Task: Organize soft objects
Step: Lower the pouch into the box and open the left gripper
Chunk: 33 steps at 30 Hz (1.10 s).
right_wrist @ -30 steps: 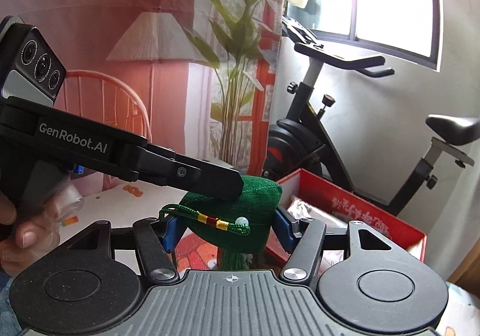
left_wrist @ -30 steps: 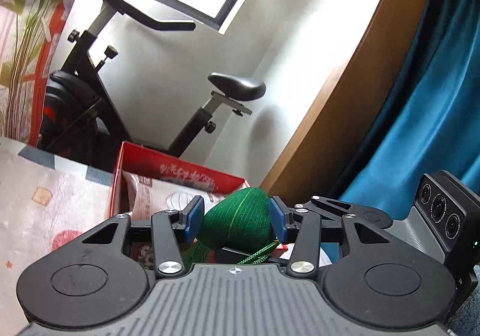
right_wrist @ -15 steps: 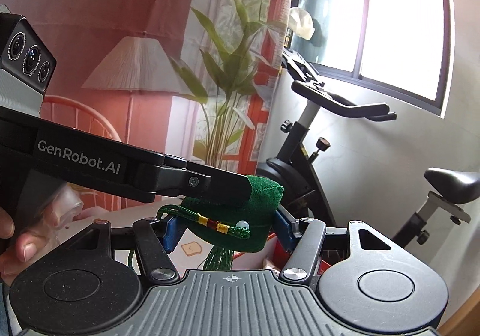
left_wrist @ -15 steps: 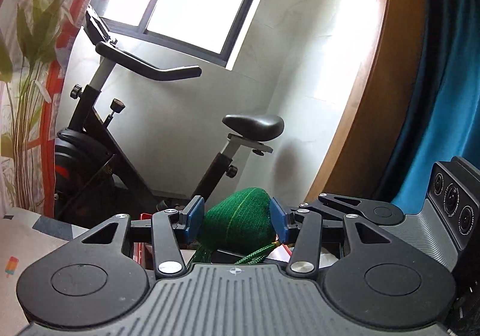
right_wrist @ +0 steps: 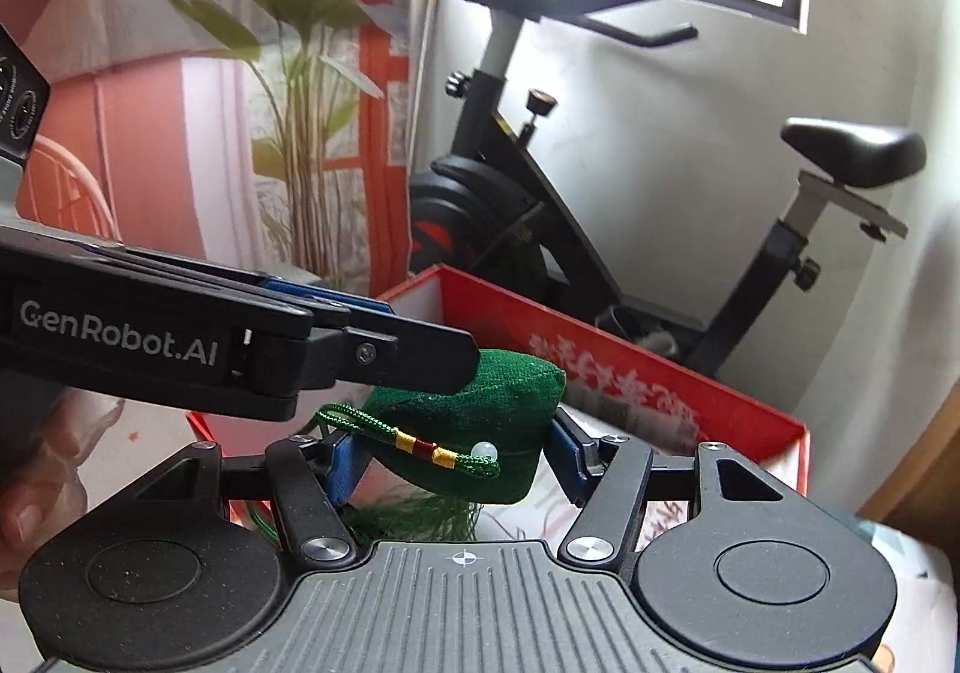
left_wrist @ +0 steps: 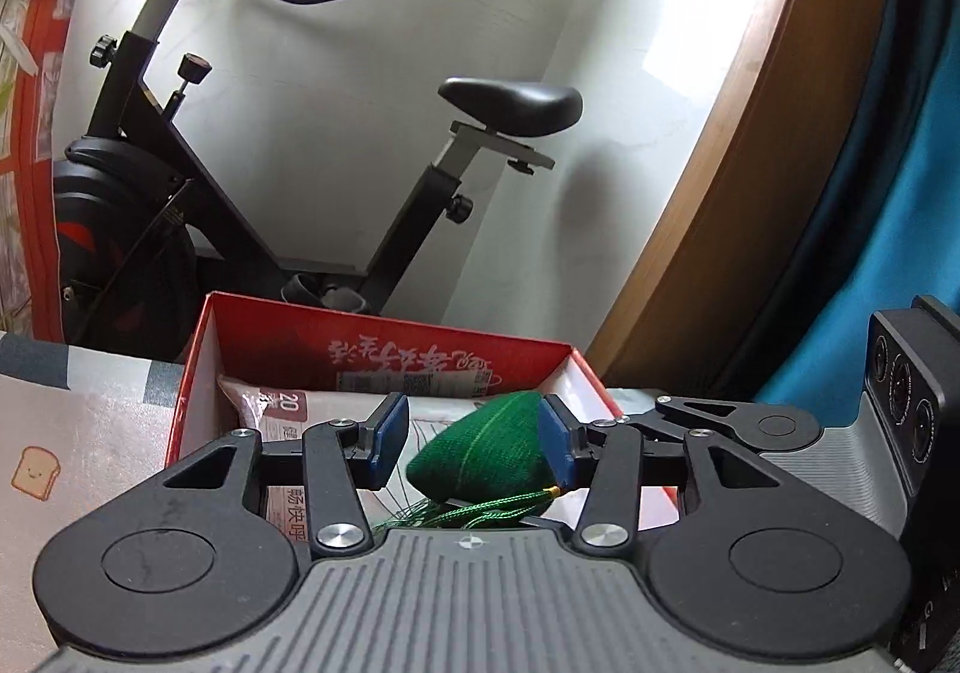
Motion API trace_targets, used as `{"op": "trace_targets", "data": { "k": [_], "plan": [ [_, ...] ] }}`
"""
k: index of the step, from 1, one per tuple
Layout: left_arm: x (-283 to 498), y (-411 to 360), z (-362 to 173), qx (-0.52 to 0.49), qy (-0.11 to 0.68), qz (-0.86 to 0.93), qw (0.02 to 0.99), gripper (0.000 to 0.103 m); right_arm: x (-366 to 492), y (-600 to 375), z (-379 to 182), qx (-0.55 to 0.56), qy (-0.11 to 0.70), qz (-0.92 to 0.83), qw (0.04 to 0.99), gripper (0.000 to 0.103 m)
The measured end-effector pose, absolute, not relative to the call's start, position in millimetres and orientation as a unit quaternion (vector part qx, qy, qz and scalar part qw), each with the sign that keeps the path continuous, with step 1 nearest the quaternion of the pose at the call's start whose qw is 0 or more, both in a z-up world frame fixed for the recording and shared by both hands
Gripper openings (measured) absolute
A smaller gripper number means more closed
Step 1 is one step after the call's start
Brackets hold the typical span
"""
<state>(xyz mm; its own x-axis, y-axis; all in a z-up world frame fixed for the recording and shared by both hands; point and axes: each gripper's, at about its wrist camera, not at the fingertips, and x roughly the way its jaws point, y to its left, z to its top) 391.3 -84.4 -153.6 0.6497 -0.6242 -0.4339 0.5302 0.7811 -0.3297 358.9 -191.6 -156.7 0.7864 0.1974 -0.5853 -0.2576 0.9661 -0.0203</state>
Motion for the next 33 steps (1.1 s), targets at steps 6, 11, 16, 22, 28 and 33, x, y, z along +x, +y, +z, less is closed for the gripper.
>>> {"op": "trace_targets", "data": {
  "k": [6,11,16,22,28,33],
  "plan": [
    [398.4,-79.4,-171.0,-0.072,0.287,-0.298,0.907,0.050,358.7,-216.0,-187.0,-0.008,0.369,0.064,0.927,0.058],
    [399.1,-70.8,-172.3,-0.055,0.288,-0.271,0.917,0.050,359.6,-223.7,-198.9,-0.006,0.405,0.032,0.914,0.058],
    [395.9,-61.0,-173.0,-0.046,0.291,-0.251,0.922,0.051,358.6,-227.3,-201.2,0.005,0.426,0.008,0.905,0.065],
    [386.9,-52.2,-167.8,-0.036,0.291,-0.235,0.927,0.057,350.4,-229.1,-184.4,0.010,0.412,-0.016,0.911,0.088],
    [368.4,-41.9,-156.8,-0.026,0.278,-0.225,0.934,0.092,331.6,-233.5,-160.7,0.036,0.381,-0.021,0.924,0.103],
    [352.0,-29.1,-149.3,-0.035,0.284,-0.211,0.935,0.101,308.6,-233.4,-149.5,0.057,0.358,-0.017,0.932,0.103]
  ]
}}
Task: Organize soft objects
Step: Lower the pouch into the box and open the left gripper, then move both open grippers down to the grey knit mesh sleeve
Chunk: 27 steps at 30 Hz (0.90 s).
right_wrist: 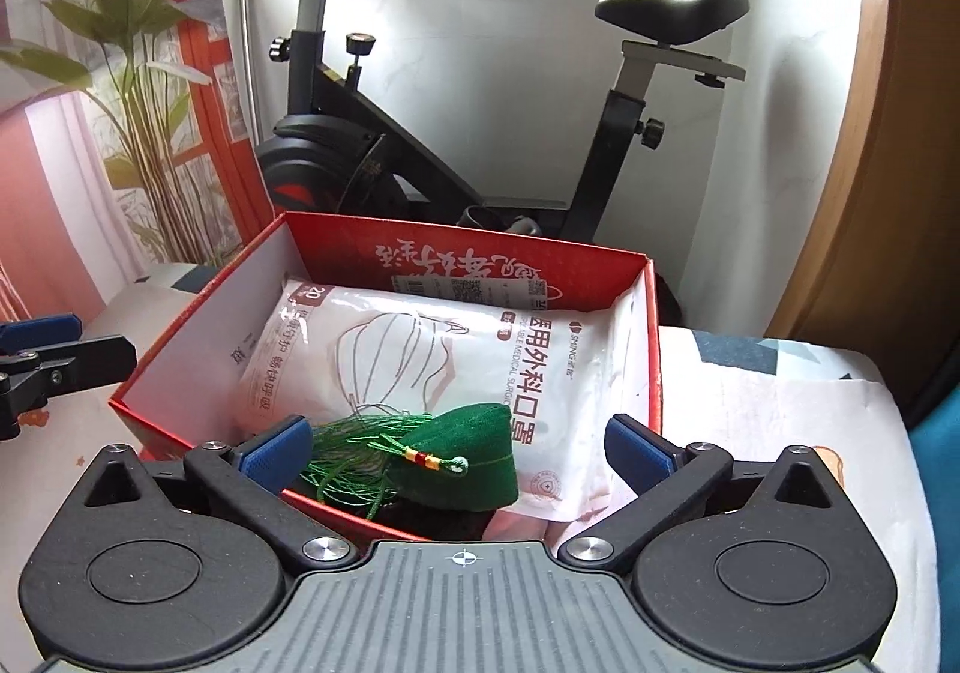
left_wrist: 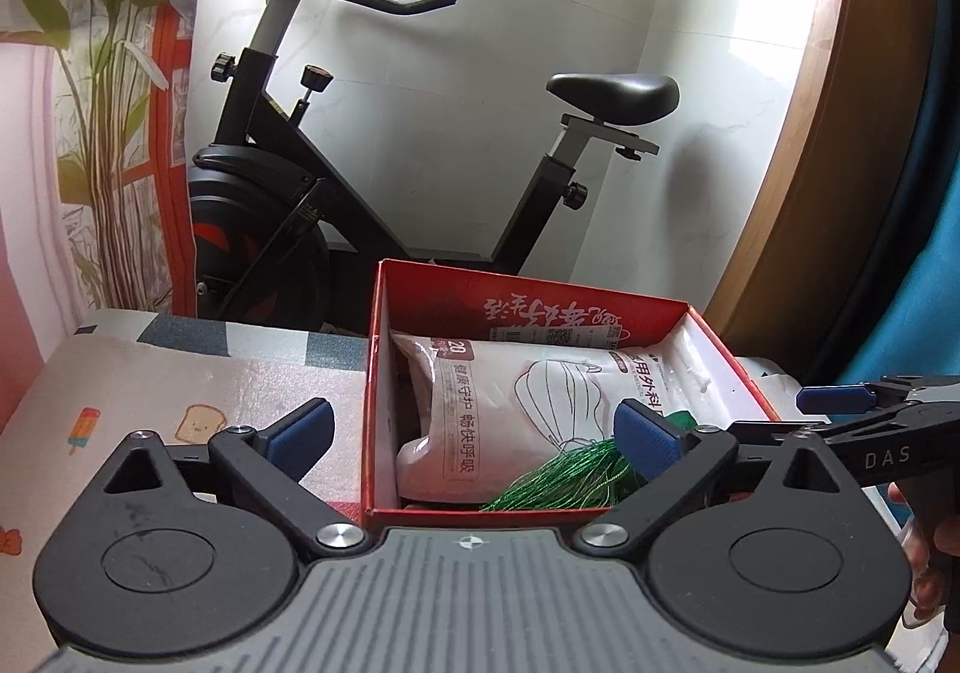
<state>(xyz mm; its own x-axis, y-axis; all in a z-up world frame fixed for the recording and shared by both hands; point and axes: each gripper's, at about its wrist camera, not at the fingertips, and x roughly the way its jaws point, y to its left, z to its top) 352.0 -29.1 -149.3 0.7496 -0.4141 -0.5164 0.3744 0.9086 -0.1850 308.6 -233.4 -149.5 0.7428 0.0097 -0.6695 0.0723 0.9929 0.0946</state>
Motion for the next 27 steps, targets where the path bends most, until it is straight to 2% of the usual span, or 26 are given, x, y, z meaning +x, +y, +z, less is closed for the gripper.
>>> {"op": "trace_targets", "data": {
  "k": [12,18,27],
  "plan": [
    [295.9,-7.5,-139.6,-0.012,0.259,-0.185,0.948,0.103,232.1,-219.4,-153.2,0.068,0.293,-0.013,0.954,0.103],
    [263.3,-4.0,-148.9,0.016,0.252,-0.175,0.952,0.103,201.3,-212.1,-166.1,0.063,0.270,-0.003,0.961,0.103],
    [236.5,5.4,-170.3,0.002,0.268,-0.164,0.949,0.103,174.6,-205.8,-193.3,0.065,0.267,0.009,0.961,0.103]
  ]
}}
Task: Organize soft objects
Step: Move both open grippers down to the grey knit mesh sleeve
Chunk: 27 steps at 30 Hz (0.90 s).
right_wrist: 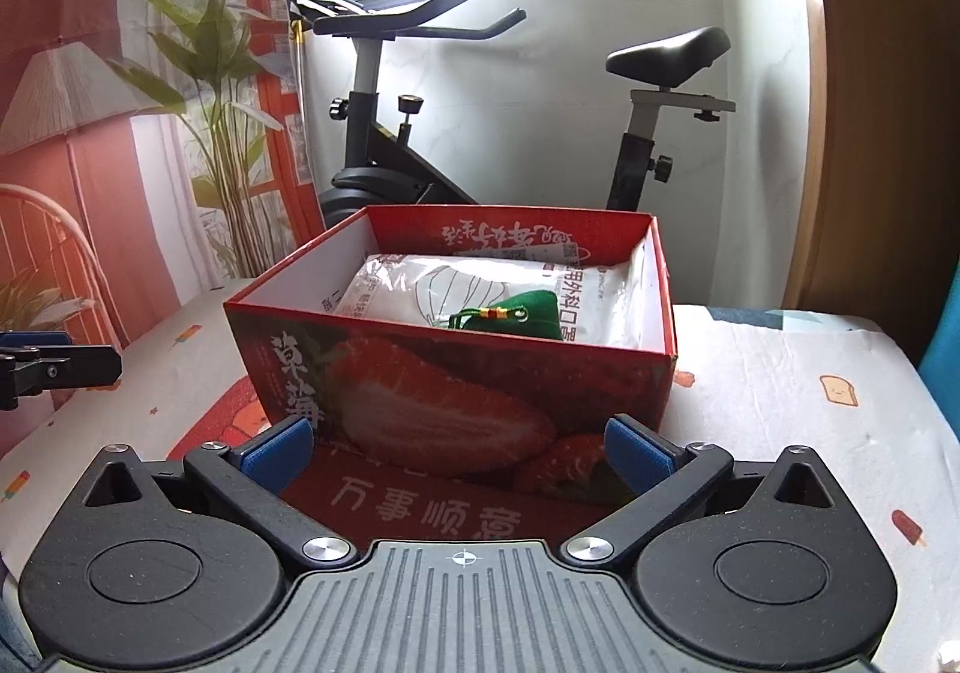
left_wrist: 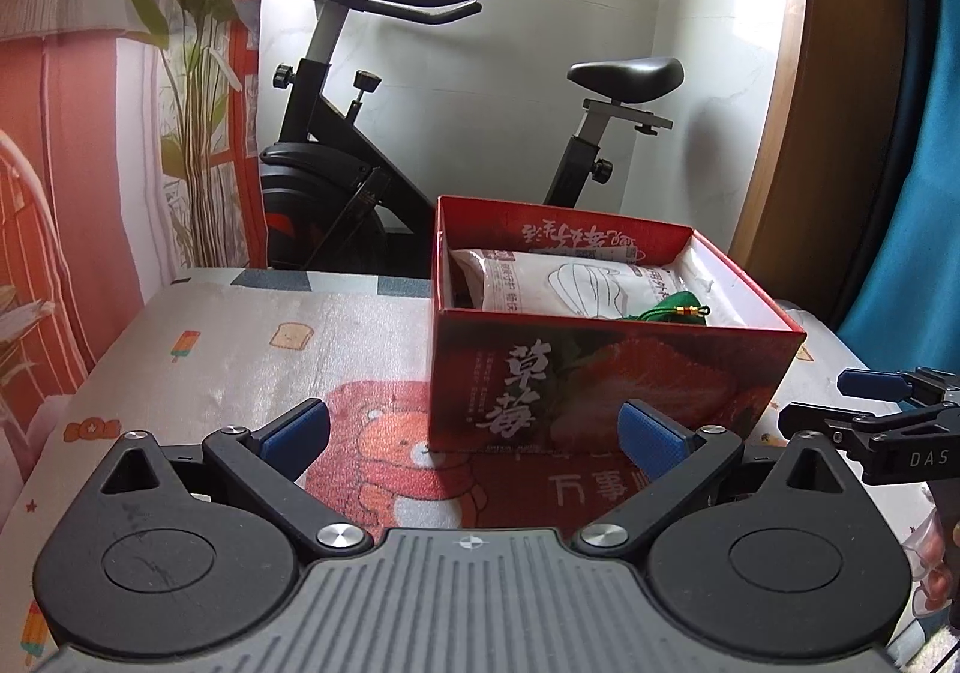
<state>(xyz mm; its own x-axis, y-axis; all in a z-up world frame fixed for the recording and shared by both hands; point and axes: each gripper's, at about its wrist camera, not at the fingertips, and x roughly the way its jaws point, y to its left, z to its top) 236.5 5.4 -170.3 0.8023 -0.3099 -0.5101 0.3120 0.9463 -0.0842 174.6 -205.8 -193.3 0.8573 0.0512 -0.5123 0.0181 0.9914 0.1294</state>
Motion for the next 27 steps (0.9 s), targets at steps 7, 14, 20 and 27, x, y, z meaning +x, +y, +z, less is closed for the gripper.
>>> {"op": "trace_targets", "data": {
  "k": [7,14,20,27],
  "plan": [
    [231.9,10.1,-197.0,-0.011,0.298,-0.152,0.942,0.103,159.5,-204.8,-221.6,0.060,0.282,0.005,0.958,0.103],
    [226.5,13.1,-217.7,-0.023,0.320,-0.141,0.937,0.103,142.1,-205.5,-250.1,0.061,0.291,-0.001,0.955,0.103],
    [221.3,11.3,-236.7,-0.032,0.336,-0.143,0.930,0.103,135.6,-215.0,-268.5,0.080,0.297,-0.016,0.951,0.103],
    [226.7,8.6,-250.7,-0.044,0.358,-0.145,0.921,0.103,136.8,-230.7,-284.4,0.092,0.304,-0.051,0.947,0.103]
  ]
}}
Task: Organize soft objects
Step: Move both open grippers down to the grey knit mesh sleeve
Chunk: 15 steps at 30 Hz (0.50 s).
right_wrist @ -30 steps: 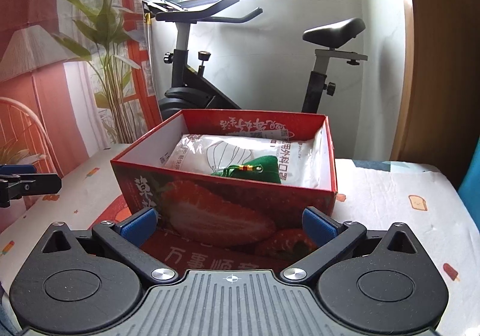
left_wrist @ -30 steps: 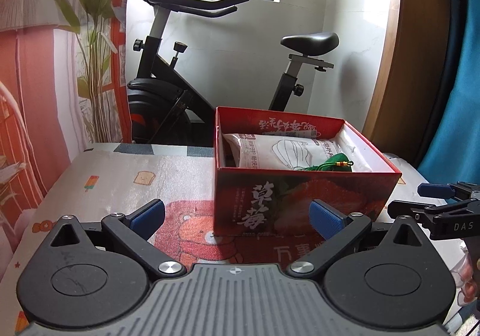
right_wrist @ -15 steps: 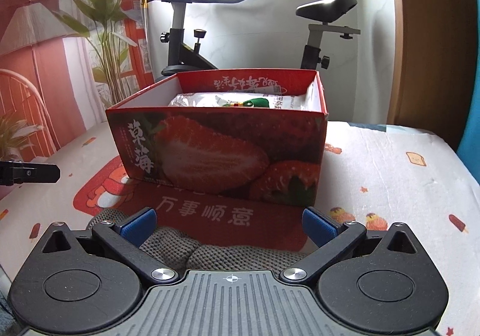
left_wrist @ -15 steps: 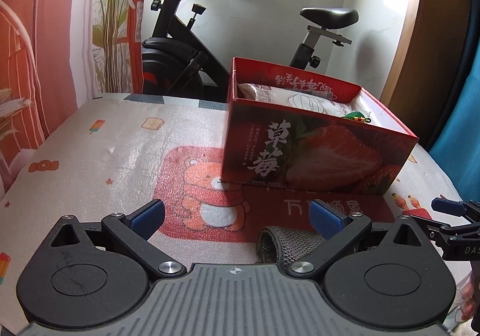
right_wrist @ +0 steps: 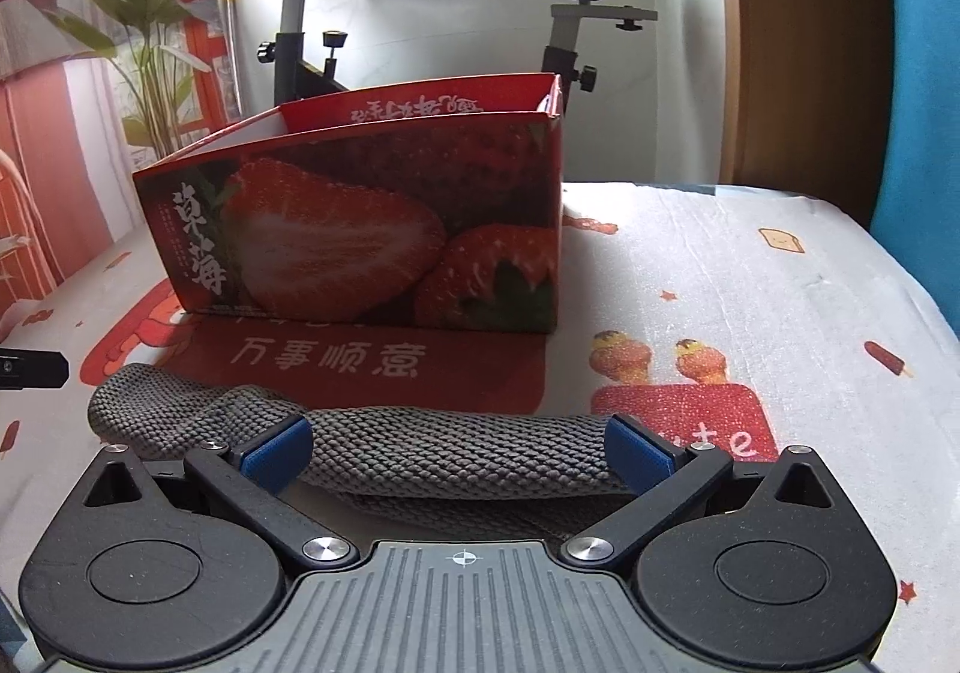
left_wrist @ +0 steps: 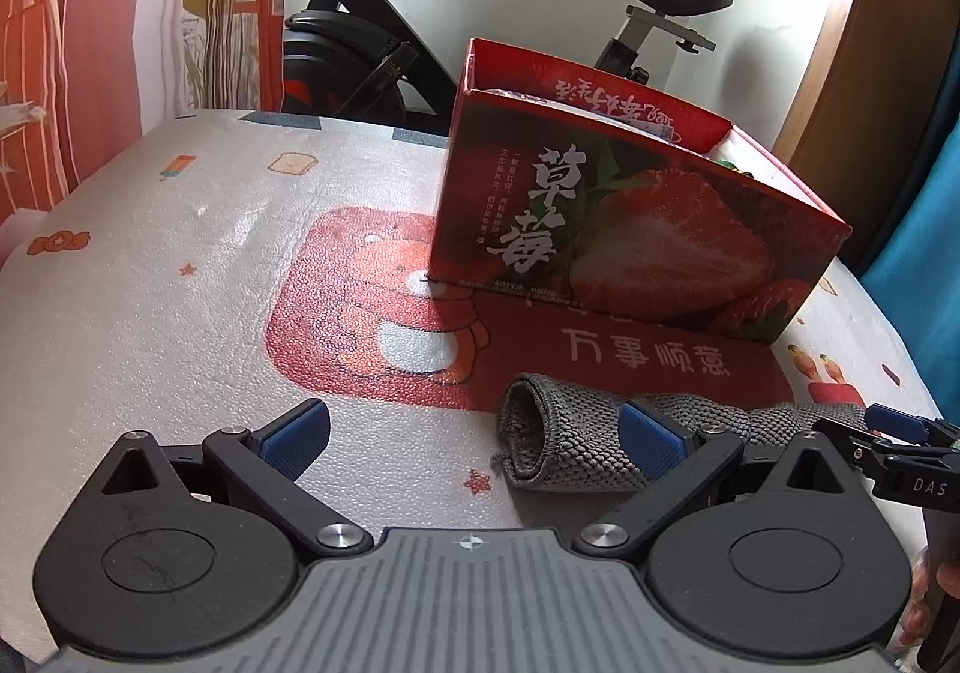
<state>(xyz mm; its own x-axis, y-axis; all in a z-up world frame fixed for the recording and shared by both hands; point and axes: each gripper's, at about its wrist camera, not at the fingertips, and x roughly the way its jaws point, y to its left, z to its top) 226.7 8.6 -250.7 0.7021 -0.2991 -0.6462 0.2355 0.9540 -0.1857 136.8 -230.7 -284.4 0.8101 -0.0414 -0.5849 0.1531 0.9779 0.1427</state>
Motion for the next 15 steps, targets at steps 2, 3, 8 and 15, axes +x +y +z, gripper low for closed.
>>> {"op": "trace_targets", "data": {
  "k": [2,3,8,15],
  "plan": [
    [229.1,6.9,-253.2,-0.046,0.362,-0.146,0.920,0.103,137.3,-235.3,-285.4,0.097,0.299,-0.058,0.948,0.103],
    [230.7,5.9,-254.6,-0.048,0.365,-0.146,0.918,0.103,137.8,-237.3,-285.6,0.099,0.297,-0.061,0.948,0.103],
    [237.0,0.1,-259.2,-0.051,0.369,-0.153,0.915,0.103,139.3,-248.5,-287.5,0.113,0.289,-0.073,0.948,0.103],
    [247.5,-19.6,-264.5,-0.048,0.374,-0.172,0.910,0.102,146.0,-254.8,-306.9,0.125,0.316,-0.092,0.936,0.094]
  ]
}}
